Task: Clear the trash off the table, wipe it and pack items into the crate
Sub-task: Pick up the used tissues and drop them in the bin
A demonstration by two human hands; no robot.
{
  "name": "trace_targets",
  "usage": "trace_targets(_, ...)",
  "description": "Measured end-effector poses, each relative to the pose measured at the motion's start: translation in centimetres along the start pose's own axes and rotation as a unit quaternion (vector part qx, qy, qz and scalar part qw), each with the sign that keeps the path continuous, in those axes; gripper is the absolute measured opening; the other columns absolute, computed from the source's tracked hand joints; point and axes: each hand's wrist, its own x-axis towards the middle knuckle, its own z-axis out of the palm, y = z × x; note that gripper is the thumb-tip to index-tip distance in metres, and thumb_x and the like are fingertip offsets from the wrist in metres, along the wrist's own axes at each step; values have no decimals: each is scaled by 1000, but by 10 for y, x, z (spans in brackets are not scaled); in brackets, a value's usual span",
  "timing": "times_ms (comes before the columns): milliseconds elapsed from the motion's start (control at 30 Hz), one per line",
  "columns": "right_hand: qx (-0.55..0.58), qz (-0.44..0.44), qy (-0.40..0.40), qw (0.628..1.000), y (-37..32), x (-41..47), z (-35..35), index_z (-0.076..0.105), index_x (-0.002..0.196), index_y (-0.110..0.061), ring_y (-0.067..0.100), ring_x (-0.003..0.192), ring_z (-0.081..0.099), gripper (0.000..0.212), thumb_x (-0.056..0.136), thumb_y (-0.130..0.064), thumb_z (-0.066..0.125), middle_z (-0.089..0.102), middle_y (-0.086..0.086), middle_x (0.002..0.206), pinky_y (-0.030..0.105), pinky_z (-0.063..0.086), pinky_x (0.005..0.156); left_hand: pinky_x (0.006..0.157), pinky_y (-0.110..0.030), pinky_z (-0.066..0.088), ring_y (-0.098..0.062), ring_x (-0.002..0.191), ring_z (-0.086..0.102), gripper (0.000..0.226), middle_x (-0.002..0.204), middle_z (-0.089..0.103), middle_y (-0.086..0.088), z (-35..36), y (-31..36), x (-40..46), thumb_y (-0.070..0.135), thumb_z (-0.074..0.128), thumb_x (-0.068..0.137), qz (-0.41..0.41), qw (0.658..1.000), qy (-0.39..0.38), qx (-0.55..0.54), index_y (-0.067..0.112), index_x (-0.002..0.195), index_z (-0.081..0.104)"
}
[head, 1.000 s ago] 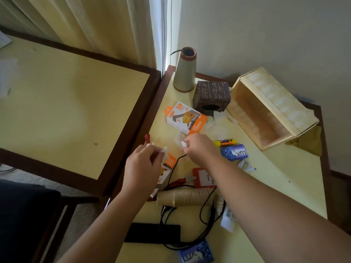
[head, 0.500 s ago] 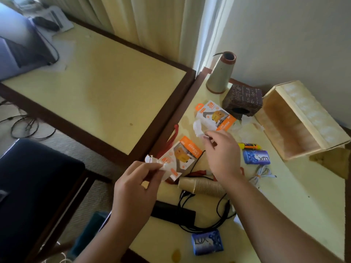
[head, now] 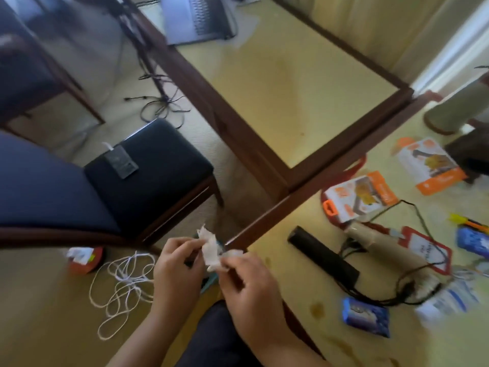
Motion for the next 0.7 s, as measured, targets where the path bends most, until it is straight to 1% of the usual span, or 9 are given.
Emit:
trace_targets(100, -3, 41, -82, 996, 7, -19, 50, 69, 114, -29, -17, 102, 53, 20, 95, -27, 72, 65, -17, 110, 1, 41, 92, 78, -19, 53, 6, 91, 64, 17, 96, 69, 19, -8, -59, -4, 20, 79, 93, -94, 995, -30, 2, 32, 104, 78)
trace_targets(167, -31, 72, -124, 989, 18, -24, 76, 69, 114, -28, -20, 98, 51, 17, 98, -29, 67, 59, -20, 108, -1, 40, 88, 76, -18, 53, 5, 87, 66, 10, 93, 71, 18, -8, -95, -1, 28, 76, 95, -140, 988, -59, 9, 35, 103, 77)
trace_targets(233, -53, 95, -160, 981, 33, -22, 105, 69, 111, -26, -16, 92, 52, 12, 100, -27, 63, 54, -22, 103, 1, 42, 81, 76, -19, 53, 3, 90, 66, 9, 95, 71, 17, -4, -131, 4, 32, 73, 97, -189, 978, -89, 8, 36, 104, 76)
trace_targets(333, -89, 149, -205, 963, 62, -12, 156, 68, 107, -27, -9, 85, 54, 8, 103, -23, 62, 52, -19, 97, 6, 42, 71, 73, -16, 50, 2, 93, 66, 8, 96, 71, 16, 5, -184, 15, 31, 73, 97, -256, 959, -118, -20, 37, 103, 74)
trace_targets(433, -121, 202, -253, 938, 97, -1, 216, 68, 114, -25, -7, 83, 50, 14, 104, -25, 59, 52, -14, 102, 9, 38, 64, 78, -23, 56, 3, 91, 64, 12, 96, 69, 16, 20, -236, 27, 32, 73, 97, -280, 951, -132, -6, 41, 98, 67)
trace_targets(533, -150, 254, -287, 911, 129, 9, 255, 67, 118, -25, -1, 80, 48, 16, 106, -28, 57, 54, -11, 106, 10, 30, 60, 74, -24, 55, 0, 90, 64, 14, 95, 67, 13, 39, -267, 41, 30, 75, 96, -294, 948, -120, 1, 38, 94, 64)
trace_targets(600, -167, 276, -295, 899, 154, 15, 283, 68, 120, -22, 4, 85, 49, 19, 106, -28, 57, 58, -8, 111, 9, 27, 59, 72, -24, 54, -3, 90, 64, 13, 96, 67, 11, 59, -291, 50, 29, 76, 95, -302, 945, -127, 5, 36, 93, 65)
trace_targets(667, -169, 295, -298, 892, 177, 21, 306, 69, 122, -21, 8, 91, 51, 21, 106, -29, 56, 60, -6, 112, 11, 29, 60, 76, -28, 58, -5, 91, 65, 9, 96, 67, 11, 79, -313, 57, 30, 75, 96, -309, 942, -128, -2, 34, 94, 67)
trace_targets(700, -166, 306, -303, 887, 187, 24, 316, 69, 122, -21, 9, 91, 52, 21, 106, -29, 56, 61, -6, 111, 13, 33, 60, 77, -29, 59, -5, 91, 65, 8, 96, 67, 12, 89, -324, 59, 30, 75, 96, -312, 942, -123, -2, 33, 95, 68)
